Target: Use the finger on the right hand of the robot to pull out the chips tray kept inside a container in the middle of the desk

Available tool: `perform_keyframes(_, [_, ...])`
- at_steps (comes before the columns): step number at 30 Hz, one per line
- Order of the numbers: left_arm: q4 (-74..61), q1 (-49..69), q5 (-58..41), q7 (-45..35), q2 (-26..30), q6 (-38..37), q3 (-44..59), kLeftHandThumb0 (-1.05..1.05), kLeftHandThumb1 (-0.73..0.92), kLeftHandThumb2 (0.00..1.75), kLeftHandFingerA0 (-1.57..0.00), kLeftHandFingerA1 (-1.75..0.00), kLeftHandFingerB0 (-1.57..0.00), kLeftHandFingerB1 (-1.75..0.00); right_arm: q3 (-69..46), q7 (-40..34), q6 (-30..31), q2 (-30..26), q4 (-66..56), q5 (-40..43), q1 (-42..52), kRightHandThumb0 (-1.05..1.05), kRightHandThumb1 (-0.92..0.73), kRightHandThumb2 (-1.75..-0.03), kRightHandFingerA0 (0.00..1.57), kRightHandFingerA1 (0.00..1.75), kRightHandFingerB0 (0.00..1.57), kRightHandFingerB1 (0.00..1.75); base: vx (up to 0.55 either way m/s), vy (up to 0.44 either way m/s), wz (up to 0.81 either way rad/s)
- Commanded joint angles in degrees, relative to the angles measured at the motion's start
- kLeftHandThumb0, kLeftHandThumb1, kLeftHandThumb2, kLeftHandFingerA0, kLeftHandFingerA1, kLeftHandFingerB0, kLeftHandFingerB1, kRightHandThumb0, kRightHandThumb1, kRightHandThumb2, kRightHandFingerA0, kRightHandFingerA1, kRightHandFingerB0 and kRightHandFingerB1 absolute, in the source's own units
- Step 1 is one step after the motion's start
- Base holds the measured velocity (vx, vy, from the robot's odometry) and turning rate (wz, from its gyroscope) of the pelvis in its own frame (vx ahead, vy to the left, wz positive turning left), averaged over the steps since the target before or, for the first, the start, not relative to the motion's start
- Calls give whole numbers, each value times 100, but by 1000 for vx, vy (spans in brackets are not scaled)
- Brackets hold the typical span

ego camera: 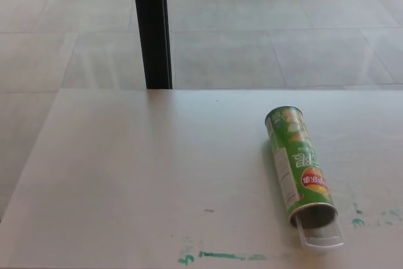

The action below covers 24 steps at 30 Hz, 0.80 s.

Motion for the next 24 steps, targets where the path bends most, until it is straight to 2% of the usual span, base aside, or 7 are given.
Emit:
perform_keyframes(1, [117,-49,-101,-299,141,75,74,-47,74,62,-56,-60,-54,-52,-519,-34,-44,12,-494,647,18,-25,-70,-60,71,62,32,35,0,0,0])
perform_keyframes(4, [159,-50,-44,-275,140,7,47,-47,74,62,-57,-61,-54,-53,-1006,-127,95,92,-1203,1083,-199,-19,-70,-60,73,75,33,36,0,0,0])
perform_keyframes(12, [120,-106,-70,-266,112,34,76,-47,74,62,-58,-62,-54,-53,-1158,-391,545,-10,-3567,937,-397,-23,-67,-63,72,72,26,34,0,0,0])
perform_keyframes(17, [155,-111,-68,-232,98,27,89,-48,73,62,-59,-63,-58,-54,-1062,-90,772,-122,-4868,1435,-881,-22,-63,-58,79,84,31,33,0,0,0])
perform_keyframes(22, [129,-127,-53,-275,137,89,71,-47,74,62,-58,-65,-58,-56,-584,13,1126,-352,-6239,867,-864,-22,-64,-59,80,88,29,34,0,0,0])
perform_keyframes(23, [121,-123,-61,-270,135,83,81,-47,74,62,-57,-63,-54,-53,-422,157,941,-422,-6355,661,-854,-9,-46,-89,80,87,14,49,0,0,0])
perform_keyframes(24, [116,-119,-63,-267,134,77,86,-47,74,62,-57,-63,-54,-53,-358,212,878,-446,-6413,575,-848,-9,-46,-89,80,87,14,49,0,0,0])
